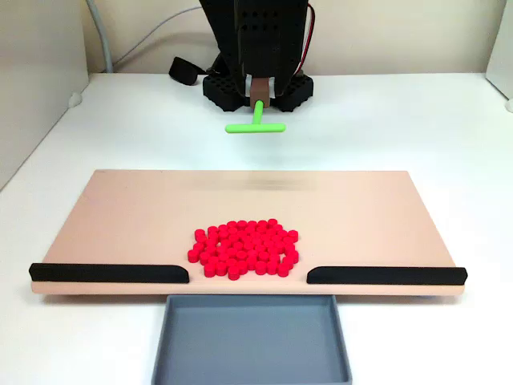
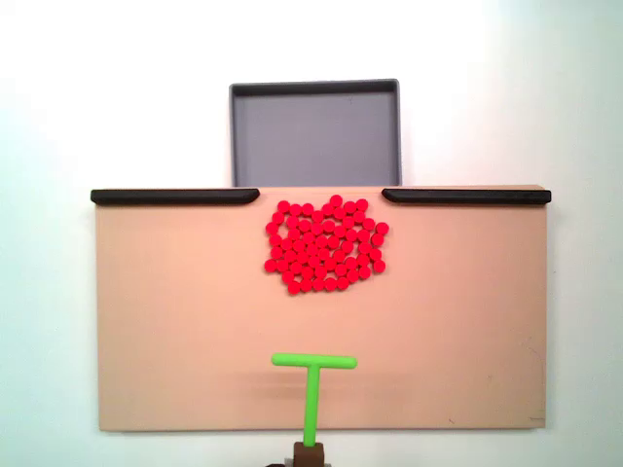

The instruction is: Gather the bottom side granules

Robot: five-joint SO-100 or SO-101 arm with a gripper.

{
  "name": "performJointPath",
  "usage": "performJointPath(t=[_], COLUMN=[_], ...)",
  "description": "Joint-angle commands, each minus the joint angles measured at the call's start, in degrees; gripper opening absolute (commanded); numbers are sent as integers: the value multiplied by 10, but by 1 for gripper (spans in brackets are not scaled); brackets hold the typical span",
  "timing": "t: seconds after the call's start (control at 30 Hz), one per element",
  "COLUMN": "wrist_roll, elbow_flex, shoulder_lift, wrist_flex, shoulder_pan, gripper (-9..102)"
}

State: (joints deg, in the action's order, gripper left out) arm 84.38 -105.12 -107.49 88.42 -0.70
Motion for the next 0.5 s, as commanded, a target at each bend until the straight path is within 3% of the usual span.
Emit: performJointPath(t=[0.0, 0.47], wrist_roll=[21, 16], elbow_flex=[11, 11], shoulder_lift=[-31, -32], wrist_flex=[-11, -11], shoulder_pan=[-13, -9], gripper=[0, 0])
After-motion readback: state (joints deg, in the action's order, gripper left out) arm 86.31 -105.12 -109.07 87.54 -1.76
